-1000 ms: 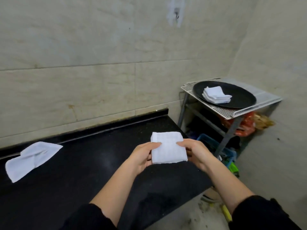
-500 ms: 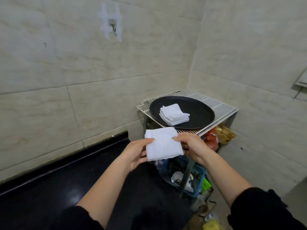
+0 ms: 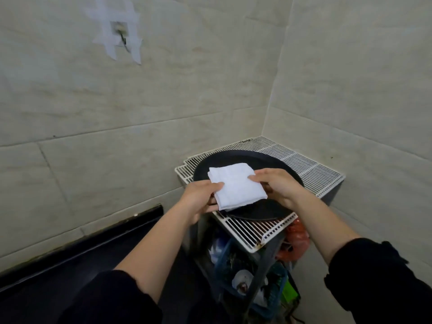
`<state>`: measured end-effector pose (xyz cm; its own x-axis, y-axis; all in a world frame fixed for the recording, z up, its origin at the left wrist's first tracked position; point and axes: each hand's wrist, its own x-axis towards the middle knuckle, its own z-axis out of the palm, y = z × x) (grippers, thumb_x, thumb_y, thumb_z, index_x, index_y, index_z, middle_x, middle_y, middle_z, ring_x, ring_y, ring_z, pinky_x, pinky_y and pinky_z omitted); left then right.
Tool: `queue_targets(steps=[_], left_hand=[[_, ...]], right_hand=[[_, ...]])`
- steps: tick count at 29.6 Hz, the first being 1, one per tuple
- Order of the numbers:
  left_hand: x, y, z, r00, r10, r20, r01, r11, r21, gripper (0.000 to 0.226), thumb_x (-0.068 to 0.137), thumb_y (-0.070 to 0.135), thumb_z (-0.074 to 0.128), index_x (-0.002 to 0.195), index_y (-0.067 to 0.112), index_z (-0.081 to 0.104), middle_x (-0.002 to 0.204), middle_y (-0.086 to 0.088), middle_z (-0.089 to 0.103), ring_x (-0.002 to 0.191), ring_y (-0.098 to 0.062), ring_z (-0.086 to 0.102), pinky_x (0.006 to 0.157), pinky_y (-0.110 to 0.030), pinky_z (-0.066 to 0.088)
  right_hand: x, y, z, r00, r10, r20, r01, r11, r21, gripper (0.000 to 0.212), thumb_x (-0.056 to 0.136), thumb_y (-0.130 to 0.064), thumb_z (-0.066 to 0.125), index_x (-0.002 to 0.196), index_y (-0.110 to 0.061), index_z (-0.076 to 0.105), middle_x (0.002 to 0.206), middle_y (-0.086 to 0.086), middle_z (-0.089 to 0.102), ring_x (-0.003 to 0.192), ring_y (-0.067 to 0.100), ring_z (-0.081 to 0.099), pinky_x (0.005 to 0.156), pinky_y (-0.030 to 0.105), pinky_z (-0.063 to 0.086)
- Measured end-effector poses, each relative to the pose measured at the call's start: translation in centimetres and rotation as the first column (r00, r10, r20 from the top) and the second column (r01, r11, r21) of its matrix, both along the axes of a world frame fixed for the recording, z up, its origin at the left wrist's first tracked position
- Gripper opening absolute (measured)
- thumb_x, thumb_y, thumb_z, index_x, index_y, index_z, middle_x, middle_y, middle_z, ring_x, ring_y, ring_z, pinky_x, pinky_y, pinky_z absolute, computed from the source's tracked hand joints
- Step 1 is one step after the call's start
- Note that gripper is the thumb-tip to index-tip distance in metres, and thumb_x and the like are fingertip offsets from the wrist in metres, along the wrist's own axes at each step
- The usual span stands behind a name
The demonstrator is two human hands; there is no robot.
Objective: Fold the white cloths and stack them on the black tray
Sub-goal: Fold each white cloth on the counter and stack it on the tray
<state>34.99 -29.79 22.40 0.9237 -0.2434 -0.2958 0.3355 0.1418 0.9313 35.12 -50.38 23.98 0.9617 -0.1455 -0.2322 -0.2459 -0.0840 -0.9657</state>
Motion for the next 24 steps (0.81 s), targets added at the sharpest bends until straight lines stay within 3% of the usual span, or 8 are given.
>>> queue_targets(steps=[6,12,18,24], left_hand=[[3.0,-2.2,0.1,0.993,0.108,0.05,-0.112,0.989,0.101,0.015,0.091,0.012,0.065,0.105,0.005,0.064,0.081,-0.007,0.068,0.051,-0.009,0.064,0.049,-0.022,0.057],[4.6,-3.3,-1.6,0.981,0.191,0.013,-0.189,0.958,0.215,0.024,0.088,0.016,0.07,0.105,0.0,0.066,0.089,-0.015,0.064,0.074,-0.022,0.059,0.057,-0.03,0.06],[4.4,-3.4,-2.9,0.969,0.249,-0.005,-0.238,0.934,0.266,0.024,0.084,0.02,0.074,0.081,0.011,0.052,0.067,-0.006,0.053,0.053,-0.013,0.051,0.051,-0.022,0.056],[3.9,-3.9,-3.1,0.948,0.304,0.09,-0.316,0.887,0.335,0.027,0.083,0.018,0.075,0.079,0.01,0.05,0.066,-0.007,0.055,0.052,-0.015,0.054,0.044,-0.02,0.05]], right_hand=[[4.7,-2.0,-0.8,0.998,0.065,-0.002,-0.065,0.998,-0.01,0.02,0.084,-0.013,0.071,0.104,-0.01,0.068,0.091,0.008,0.071,0.074,0.018,0.063,0.062,0.027,0.049],[7.4,-3.0,-2.8,0.989,0.137,-0.062,-0.141,0.989,-0.054,0.012,0.086,-0.017,0.071,0.097,-0.013,0.068,0.078,0.001,0.069,0.063,0.01,0.06,0.057,0.023,0.046],[8.3,-3.1,-4.4,0.982,0.187,-0.032,-0.189,0.967,-0.169,0.022,0.085,-0.021,0.073,0.102,-0.009,0.068,0.089,0.008,0.068,0.07,0.015,0.057,0.06,0.025,0.045],[8.5,-3.0,-4.5,0.979,0.202,0.014,-0.188,0.936,-0.299,0.021,0.082,-0.018,0.076,0.096,-0.006,0.068,0.089,0.005,0.067,0.074,0.012,0.058,0.064,0.024,0.048]])
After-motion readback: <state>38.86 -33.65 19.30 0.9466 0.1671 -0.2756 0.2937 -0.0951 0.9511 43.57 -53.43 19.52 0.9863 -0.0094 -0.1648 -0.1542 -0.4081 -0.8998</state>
